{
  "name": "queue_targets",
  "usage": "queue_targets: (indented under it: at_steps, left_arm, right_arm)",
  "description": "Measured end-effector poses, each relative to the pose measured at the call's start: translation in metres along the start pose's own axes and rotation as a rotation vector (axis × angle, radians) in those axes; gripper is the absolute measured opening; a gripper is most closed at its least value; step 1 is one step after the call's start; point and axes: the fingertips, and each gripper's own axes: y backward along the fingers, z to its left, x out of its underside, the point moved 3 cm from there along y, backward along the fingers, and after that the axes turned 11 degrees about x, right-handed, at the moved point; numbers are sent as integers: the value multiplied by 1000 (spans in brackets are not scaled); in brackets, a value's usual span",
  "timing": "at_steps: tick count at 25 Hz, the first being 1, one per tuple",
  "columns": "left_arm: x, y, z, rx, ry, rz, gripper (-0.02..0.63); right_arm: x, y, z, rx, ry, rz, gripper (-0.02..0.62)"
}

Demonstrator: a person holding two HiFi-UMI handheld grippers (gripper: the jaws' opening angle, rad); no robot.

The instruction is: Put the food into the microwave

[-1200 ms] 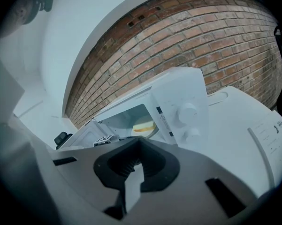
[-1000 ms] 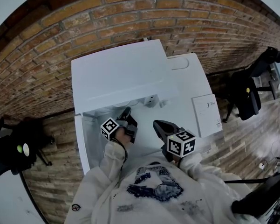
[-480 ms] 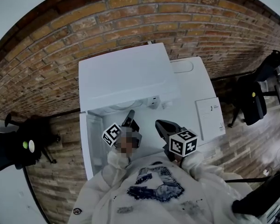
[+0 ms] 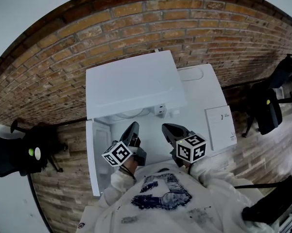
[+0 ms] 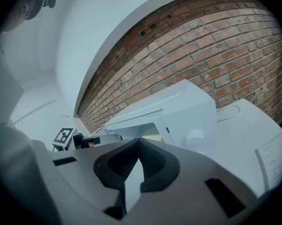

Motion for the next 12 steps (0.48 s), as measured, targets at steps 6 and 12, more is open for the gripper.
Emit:
queue_targets:
  at_steps: [6, 12]
  left_arm:
    - [-31, 16, -45, -46, -318, 28, 6]
    - [-56, 22, -88, -68, -582, 17, 6]
  right_arm:
    - [-32, 8, 16, -17, 105, -75, 14]
    - [-49, 18, 28, -30, 139, -111, 14]
